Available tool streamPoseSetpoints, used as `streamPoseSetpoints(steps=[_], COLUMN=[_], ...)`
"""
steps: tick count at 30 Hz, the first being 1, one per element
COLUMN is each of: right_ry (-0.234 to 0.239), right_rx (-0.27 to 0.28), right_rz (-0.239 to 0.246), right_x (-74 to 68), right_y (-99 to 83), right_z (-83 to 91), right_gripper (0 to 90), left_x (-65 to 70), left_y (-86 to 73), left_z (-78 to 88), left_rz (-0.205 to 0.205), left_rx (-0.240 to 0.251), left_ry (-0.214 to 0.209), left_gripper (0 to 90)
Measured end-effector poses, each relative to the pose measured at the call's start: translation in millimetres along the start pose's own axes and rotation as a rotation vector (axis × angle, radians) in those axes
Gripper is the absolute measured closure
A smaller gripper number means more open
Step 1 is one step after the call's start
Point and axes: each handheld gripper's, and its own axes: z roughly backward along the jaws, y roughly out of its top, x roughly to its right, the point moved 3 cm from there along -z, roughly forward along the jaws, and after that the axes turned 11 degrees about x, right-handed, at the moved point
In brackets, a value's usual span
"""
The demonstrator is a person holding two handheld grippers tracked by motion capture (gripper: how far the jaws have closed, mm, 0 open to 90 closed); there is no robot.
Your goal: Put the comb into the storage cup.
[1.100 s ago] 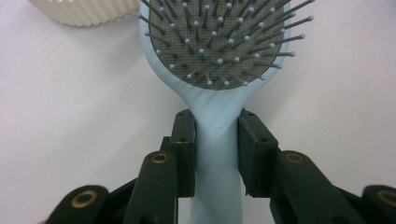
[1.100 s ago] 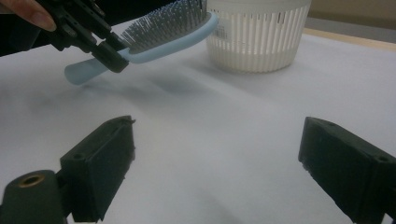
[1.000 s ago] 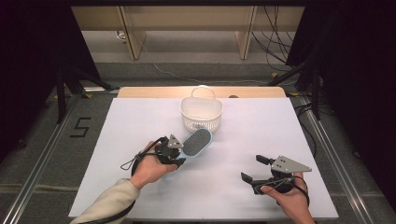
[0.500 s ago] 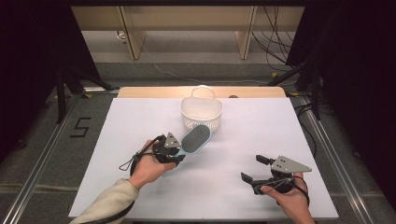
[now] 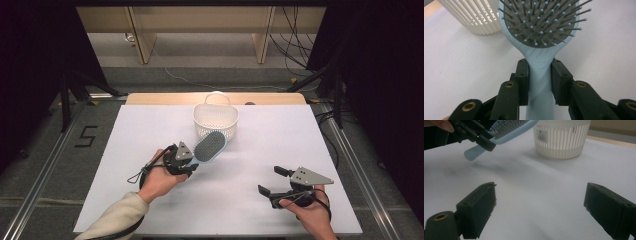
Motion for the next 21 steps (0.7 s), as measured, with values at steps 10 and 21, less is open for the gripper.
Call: streamPoseSetpoints(steps=[10, 21], right_ry=[-0.001, 0.0], right_rx=[0.0, -0.002], right_rz=[0.0, -0.002], right_x=[-0.1, -0.3], right_y=[0.0, -0.1], right_z=[0.2, 0.2], right_gripper=[11.4, 11.5], left_x=[-0.4, -0.2], left_y=[2.3, 4.5], left_z=[1.2, 2.2], left_rz=[0.012, 0.008], left_rx=[0.036, 0.069], left_ry=[0.008, 0.009], left_gripper=[69.6, 69.6])
